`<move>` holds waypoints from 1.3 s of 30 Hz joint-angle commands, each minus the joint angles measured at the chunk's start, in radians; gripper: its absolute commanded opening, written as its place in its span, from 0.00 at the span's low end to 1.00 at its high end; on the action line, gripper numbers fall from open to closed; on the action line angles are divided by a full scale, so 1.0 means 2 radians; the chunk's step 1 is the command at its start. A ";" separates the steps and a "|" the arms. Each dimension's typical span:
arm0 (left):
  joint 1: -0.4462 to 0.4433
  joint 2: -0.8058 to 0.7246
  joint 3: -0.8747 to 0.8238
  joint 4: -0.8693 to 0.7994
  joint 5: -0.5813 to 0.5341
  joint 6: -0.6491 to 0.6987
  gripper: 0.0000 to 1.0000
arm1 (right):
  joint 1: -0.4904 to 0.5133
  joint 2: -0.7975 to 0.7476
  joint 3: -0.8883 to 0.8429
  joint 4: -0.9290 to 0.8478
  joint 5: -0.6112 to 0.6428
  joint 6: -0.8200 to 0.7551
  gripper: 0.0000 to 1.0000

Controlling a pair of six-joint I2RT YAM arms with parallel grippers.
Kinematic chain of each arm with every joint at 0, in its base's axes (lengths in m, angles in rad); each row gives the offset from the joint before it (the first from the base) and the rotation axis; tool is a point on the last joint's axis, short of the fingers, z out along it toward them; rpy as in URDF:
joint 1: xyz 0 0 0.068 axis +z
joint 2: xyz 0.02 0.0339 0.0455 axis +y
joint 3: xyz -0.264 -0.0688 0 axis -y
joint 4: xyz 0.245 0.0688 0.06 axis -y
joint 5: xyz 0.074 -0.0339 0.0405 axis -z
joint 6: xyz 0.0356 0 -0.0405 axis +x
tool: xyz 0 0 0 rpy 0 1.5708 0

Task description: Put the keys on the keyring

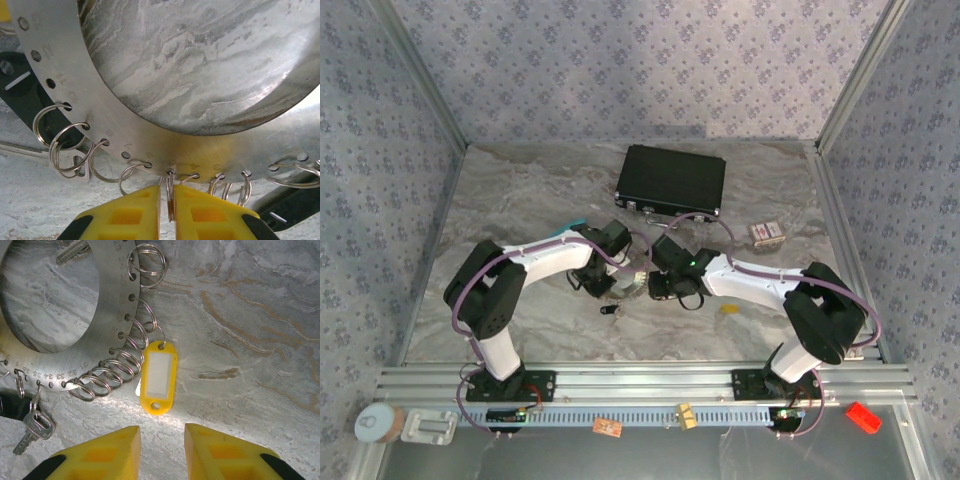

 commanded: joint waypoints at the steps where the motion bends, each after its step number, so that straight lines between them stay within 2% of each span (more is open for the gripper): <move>1: 0.005 0.022 0.000 -0.008 0.005 0.002 0.14 | 0.006 -0.018 0.005 0.008 0.008 0.000 0.30; 3: 0.006 0.021 0.000 -0.008 0.006 0.003 0.13 | 0.006 -0.018 0.005 0.008 0.009 0.000 0.30; 10: 0.006 -0.007 -0.003 -0.004 -0.009 0.017 0.00 | 0.005 -0.032 0.004 0.007 0.020 0.000 0.29; 15: 0.003 -0.082 -0.028 0.035 -0.018 0.044 0.00 | -0.006 -0.117 -0.040 0.060 0.040 -0.002 0.29; 18: 0.003 -0.133 -0.048 0.082 0.004 0.059 0.00 | -0.029 -0.151 -0.059 0.072 0.036 -0.009 0.29; 22: 0.004 -0.193 -0.075 0.148 0.044 0.075 0.00 | -0.078 -0.183 -0.070 0.079 -0.007 -0.062 0.28; 27: 0.005 -0.240 -0.093 0.196 0.095 0.102 0.00 | -0.123 -0.267 -0.108 0.133 -0.041 -0.112 0.27; 30: 0.005 -0.270 -0.112 0.227 0.123 0.129 0.00 | -0.135 -0.330 -0.141 0.176 -0.048 -0.160 0.29; 33: 0.006 -0.312 -0.150 0.285 0.168 0.167 0.00 | -0.134 -0.367 -0.158 0.207 -0.049 -0.229 0.36; 36: 0.005 -0.354 -0.200 0.358 0.226 0.210 0.00 | -0.132 -0.378 -0.164 0.236 -0.092 -0.336 0.46; 39: 0.009 -0.378 -0.235 0.415 0.252 0.232 0.00 | -0.125 -0.374 -0.172 0.262 -0.138 -0.449 0.49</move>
